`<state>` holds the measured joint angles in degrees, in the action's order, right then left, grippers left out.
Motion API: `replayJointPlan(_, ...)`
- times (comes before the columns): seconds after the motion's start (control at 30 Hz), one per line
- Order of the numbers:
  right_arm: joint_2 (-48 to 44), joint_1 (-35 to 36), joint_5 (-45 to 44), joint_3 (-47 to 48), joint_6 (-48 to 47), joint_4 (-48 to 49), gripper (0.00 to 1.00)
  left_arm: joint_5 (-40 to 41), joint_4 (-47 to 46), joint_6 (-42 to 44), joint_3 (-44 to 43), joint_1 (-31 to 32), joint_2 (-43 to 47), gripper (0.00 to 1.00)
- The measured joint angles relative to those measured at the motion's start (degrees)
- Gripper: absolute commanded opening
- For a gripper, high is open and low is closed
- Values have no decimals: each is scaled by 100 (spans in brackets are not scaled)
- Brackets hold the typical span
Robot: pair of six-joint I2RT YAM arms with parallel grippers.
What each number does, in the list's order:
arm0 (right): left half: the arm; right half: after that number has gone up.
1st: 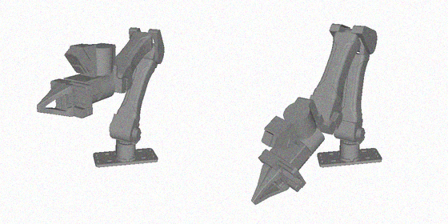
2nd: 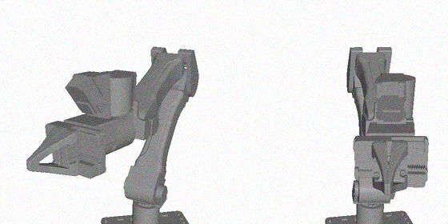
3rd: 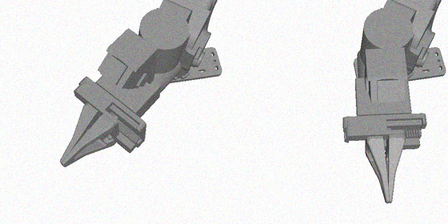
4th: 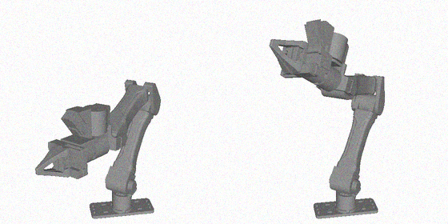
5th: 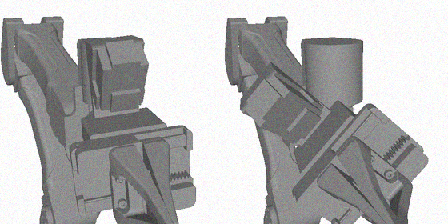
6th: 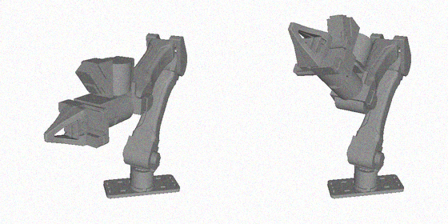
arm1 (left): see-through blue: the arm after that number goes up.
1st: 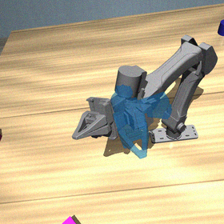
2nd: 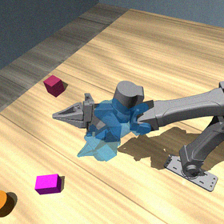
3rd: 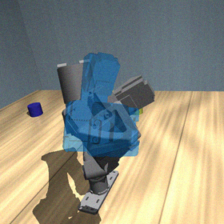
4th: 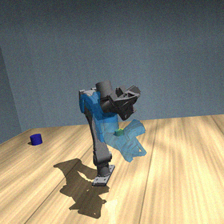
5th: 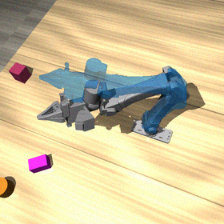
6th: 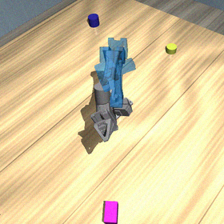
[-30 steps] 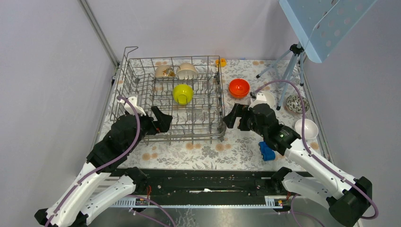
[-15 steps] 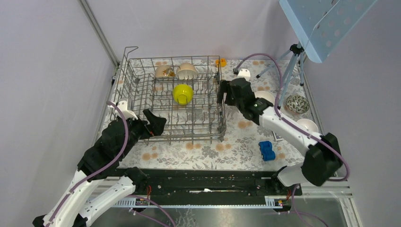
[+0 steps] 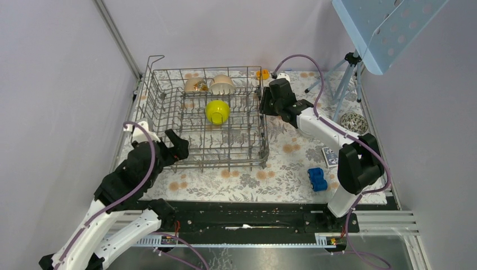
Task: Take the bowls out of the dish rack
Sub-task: Adjust the dish rack at the center of the board.
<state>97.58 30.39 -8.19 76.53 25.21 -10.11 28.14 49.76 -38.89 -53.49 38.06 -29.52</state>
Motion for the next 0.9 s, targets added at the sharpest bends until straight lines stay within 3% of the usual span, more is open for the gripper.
replayJointPlan(0.3,-131,-2,452,-520,459,24,21,680,35,-273,26,0,-979,88)
replayJointPlan(0.47,-457,15,699,-942,841,192,0,1298,138,-201,-192,0,-1248,88)
replayJointPlan(0.67,-863,37,835,-1515,1405,525,0,1794,151,-155,-452,0,-1563,86)
replayJointPlan(0.9,-1453,221,750,-2273,2059,927,0,1827,66,-151,-457,0,-1904,85)
